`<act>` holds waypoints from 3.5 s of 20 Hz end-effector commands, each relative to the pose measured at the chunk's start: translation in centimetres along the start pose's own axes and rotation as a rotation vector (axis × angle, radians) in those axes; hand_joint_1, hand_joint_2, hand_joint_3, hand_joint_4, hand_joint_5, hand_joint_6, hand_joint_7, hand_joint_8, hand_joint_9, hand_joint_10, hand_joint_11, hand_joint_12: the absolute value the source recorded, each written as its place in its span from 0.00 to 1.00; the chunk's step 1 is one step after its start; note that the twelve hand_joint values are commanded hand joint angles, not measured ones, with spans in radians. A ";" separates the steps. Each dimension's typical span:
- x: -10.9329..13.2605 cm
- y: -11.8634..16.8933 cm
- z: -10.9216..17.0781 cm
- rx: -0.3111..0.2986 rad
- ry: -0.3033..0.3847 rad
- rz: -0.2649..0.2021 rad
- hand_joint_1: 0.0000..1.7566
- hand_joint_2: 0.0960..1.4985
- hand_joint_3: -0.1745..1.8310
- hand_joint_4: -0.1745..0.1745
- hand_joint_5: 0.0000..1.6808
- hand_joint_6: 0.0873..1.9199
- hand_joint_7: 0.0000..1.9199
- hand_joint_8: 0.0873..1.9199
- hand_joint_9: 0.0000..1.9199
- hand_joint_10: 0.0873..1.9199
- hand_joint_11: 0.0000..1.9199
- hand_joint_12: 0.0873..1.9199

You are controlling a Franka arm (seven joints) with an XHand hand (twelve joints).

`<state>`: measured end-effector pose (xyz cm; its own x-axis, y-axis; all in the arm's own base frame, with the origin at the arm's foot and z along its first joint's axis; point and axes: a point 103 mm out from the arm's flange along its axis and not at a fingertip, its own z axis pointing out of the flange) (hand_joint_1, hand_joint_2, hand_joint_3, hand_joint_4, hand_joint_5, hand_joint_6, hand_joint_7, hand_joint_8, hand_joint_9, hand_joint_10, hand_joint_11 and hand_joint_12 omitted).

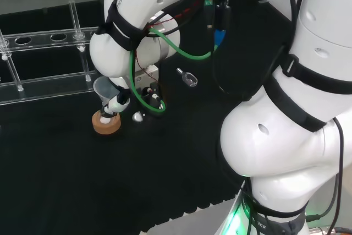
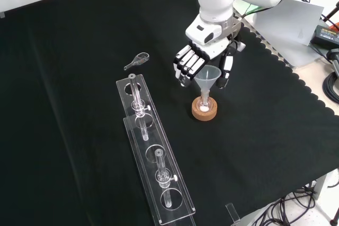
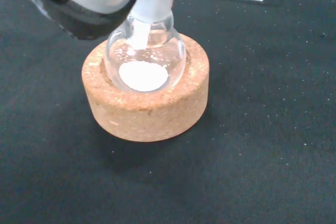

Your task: Remove the funnel from the round-bottom flask.

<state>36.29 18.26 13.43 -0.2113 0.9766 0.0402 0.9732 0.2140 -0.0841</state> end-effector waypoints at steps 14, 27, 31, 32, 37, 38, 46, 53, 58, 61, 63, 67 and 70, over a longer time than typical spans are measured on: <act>-0.8 0.7 -0.8 -0.056 -0.008 -0.002 0.55 0.39 0.20 0.47 0.42 0.02 0.44 0.22 0.30 0.27 0.00 0.74; -0.2 1.1 -1.9 -0.079 -0.005 -0.013 0.56 0.31 0.33 0.52 0.41 0.24 0.49 0.22 0.36 0.22 0.00 0.75; 0.3 1.5 -2.3 -0.088 -0.007 -0.012 0.56 0.30 0.34 0.54 0.41 0.27 0.50 0.23 0.37 0.22 0.00 0.74; 0.3 1.5 -2.4 -0.090 -0.007 -0.012 0.56 0.30 0.34 0.54 0.41 0.27 0.50 0.23 0.37 0.22 0.00 0.74; -0.2 1.3 -3.3 -0.088 -0.015 -0.029 0.56 0.30 0.34 0.54 0.41 0.28 0.50 0.23 0.37 0.22 0.00 0.74; -0.2 1.2 -3.5 -0.088 -0.017 -0.031 0.56 0.30 0.34 0.54 0.41 0.28 0.50 0.23 0.37 0.22 0.00 0.74; -0.1 0.4 -4.5 -0.089 -0.039 -0.041 0.55 0.30 0.34 0.54 0.42 0.29 0.51 0.23 0.37 0.22 0.00 0.74; 0.4 0.1 -5.6 -0.091 -0.062 -0.054 0.55 0.30 0.34 0.54 0.43 0.30 0.51 0.23 0.37 0.22 0.00 0.74; -0.1 -0.4 -6.6 -0.100 -0.062 -0.087 0.55 0.30 0.34 0.55 0.43 0.30 0.51 0.23 0.37 0.22 0.00 0.74; -0.5 -0.6 -7.2 -0.111 -0.070 -0.092 0.55 0.30 0.34 0.55 0.43 0.30 0.51 0.23 0.37 0.22 0.00 0.74; -0.7 -0.6 -7.6 -0.115 -0.075 -0.096 0.55 0.30 0.34 0.55 0.43 0.30 0.52 0.23 0.37 0.22 0.00 0.74; -1.2 -0.6 -8.5 -0.131 -0.084 -0.090 0.55 0.30 0.34 0.55 0.44 0.30 0.52 0.23 0.37 0.22 0.00 0.74; -1.7 -0.8 -9.6 -0.158 -0.080 -0.082 0.55 0.30 0.34 0.55 0.44 0.31 0.52 0.23 0.37 0.22 0.00 0.74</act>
<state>36.88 17.02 21.91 -0.2962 0.9543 -0.0388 0.9531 0.2980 0.0529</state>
